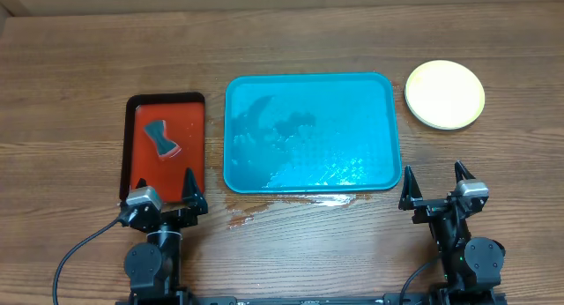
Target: Clean dirty plates on tray and stack at the side
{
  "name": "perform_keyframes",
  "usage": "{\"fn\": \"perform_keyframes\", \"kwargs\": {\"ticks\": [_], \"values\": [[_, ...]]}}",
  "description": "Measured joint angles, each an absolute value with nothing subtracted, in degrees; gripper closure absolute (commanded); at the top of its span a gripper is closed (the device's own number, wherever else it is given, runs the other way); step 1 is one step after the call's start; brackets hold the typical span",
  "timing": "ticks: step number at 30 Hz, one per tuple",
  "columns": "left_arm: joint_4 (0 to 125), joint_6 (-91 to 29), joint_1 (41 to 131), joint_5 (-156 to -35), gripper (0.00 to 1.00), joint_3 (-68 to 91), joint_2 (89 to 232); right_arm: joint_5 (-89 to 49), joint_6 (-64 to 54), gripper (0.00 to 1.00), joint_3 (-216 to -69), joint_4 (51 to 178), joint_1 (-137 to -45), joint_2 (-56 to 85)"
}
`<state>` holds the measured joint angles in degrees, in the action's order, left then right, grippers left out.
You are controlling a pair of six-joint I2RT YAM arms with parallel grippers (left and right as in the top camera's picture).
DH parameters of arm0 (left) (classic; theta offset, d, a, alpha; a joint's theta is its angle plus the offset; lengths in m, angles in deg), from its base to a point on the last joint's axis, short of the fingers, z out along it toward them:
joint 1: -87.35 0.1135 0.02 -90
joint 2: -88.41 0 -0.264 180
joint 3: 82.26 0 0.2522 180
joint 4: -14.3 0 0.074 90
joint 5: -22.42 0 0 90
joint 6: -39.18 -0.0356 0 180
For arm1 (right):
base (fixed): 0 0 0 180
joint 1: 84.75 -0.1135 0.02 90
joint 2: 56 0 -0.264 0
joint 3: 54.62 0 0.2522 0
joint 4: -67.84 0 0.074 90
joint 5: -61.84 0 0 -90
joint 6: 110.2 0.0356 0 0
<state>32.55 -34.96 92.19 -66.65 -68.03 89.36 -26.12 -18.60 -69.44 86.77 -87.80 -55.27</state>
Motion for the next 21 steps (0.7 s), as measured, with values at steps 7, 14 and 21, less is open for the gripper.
{"fn": "perform_keyframes", "kwargs": {"ticks": [7, 14, 21], "values": [[32.57, -38.61, 92.19, -66.67, 0.00, -68.03, 89.36, -26.09, -18.60, 0.00, -69.44, 86.77, -87.78, -55.27], [32.57, -43.60, 92.19, -66.67, 0.00, -68.03, 89.36, -26.12, -18.57, 0.00, -69.44, 86.75, -87.78, -55.27], [32.57, -45.13, 92.19, -66.65, 0.00, -68.03, 89.36, -26.09, -18.60, 0.00, -69.44, 86.75, -87.78, -55.27]]}}
